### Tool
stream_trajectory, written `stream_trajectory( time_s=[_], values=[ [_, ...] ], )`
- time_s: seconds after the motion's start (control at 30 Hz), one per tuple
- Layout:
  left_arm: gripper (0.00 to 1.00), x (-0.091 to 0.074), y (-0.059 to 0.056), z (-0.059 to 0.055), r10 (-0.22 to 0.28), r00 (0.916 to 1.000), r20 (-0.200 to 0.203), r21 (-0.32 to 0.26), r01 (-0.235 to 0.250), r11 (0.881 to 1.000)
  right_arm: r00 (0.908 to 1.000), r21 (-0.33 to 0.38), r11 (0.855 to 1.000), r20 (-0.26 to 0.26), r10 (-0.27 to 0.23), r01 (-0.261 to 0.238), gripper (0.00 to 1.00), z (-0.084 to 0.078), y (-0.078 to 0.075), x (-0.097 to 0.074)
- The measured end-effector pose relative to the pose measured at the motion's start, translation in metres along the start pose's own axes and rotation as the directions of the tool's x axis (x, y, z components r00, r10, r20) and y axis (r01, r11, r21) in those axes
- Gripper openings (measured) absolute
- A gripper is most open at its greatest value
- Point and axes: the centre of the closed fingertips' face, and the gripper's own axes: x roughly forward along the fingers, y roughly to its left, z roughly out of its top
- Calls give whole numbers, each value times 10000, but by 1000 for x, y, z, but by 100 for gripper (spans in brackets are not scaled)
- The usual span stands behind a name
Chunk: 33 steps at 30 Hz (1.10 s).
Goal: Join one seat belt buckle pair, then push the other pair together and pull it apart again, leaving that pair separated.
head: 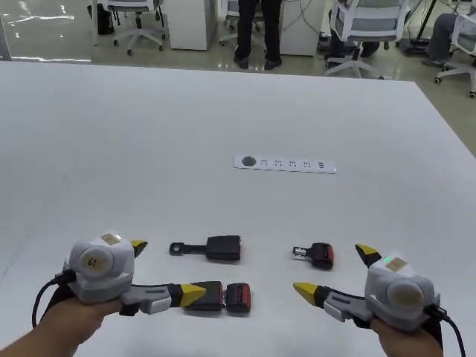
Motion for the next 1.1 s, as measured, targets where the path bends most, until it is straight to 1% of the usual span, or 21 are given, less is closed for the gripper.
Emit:
stream_trajectory(
  time_s=[0.03,0.07,0.13,0.17,0.27,0.33,0.37,0.4,0.43,0.5,0.53,0.57,0.6,0.63,0.7,0.73,0.8,0.83,0.97,1.07,1.1],
  values=[
    [100,-2,2,-4,1,10000,4,-24,-1,10000,10000,14,10000,-7,3,-3,91,-1,1,-1],
    [100,-5,1,-6,10,10000,10,-13,-10,10000,10000,8,10000,5,10,-10,91,-2,3,-3],
    [100,-11,-4,-8,7,10000,-19,-12,-7,10000,10000,39,10000,41,29,-29,91,-3,4,-5],
    [100,-13,0,-13,3,10000,-13,-43,-3,10000,10000,66,10000,21,3,-3,92,-5,5,-7],
    [100,-20,-2,-19,-7,10000,43,-45,7,10000,10000,12,10000,-3,-1,1,92,-10,10,-13],
    [100,-24,-3,-23,-112,9999,19,7,112,9999,9990,-410,9988,-371,263,-278,94,-19,14,-16],
    [100,-28,-10,-23,-246,9997,64,110,245,9996,9987,-483,9981,-356,362,-379,94,-19,18,-19],
    [99,-30,-13,-23,-390,9992,69,80,389,9992,9987,-471,9980,-320,402,-417,94,-18,20,-22],
    [99,-33,-20,-23,-552,9985,-25,-37,552,9985,9986,-462,9979,-307,433,-447,95,-19,19,-25],
    [99,-33,-10,-30,-470,9989,-35,269,471,9985,9981,-515,9975,-401,468,-489,96,-24,18,-28],
    [99,-34,-10,-30,-474,9989,-22,272,474,9985,9980,-524,9973,-410,491,-512,95,-24,19,-29],
    [99,-37,-14,-29,-547,9985,26,213,547,9983,9977,-528,9970,-403,539,-560,96,-25,19,-31],
    [100,-38,-16,-28,-620,9981,44,190,619,9979,9976,-544,9969,-414,546,-569,96,-26,20,-33],
    [99,-38,-15,-30,-692,9976,40,254,690,9973,9973,-537,9967,-454,579,-603,96,-28,21,-35],
    [100,-44,-24,-25,-717,9974,70,397,714,9967,9968,-485,9966,-474,638,-661,97,-30,21,-38],
    [100,-45,-25,-24,-773,9969,123,379,768,9963,9968,-501,9966,-484,631,-655,97,-32,21,-39],
    [100,-45,-22,-26,-827,9965,115,332,823,9961,9966,-478,9967,-541,627,-653,97,-34,20,-39],
    [100,-44,-17,-28,-830,9965,119,384,825,9959,9965,-477,9967,-541,630,-656,97,-35,20,-40],
    [100,-48,-14,-30,-884,9959,217,363,875,9955,9967,-521,9966,-531,614,-641,98,-35,20,-42],
    [100,-50,-16,-30,-941,9954,151,353,936,9950,9962,-680,9953,-579,656,-695,98,-36,20,-43],
    [99,-51,-20,-31,-1047,9945,85,340,1044,9940,9961,-664,9954,-589,652,-691,97,-36,20,-44]
  ],
)
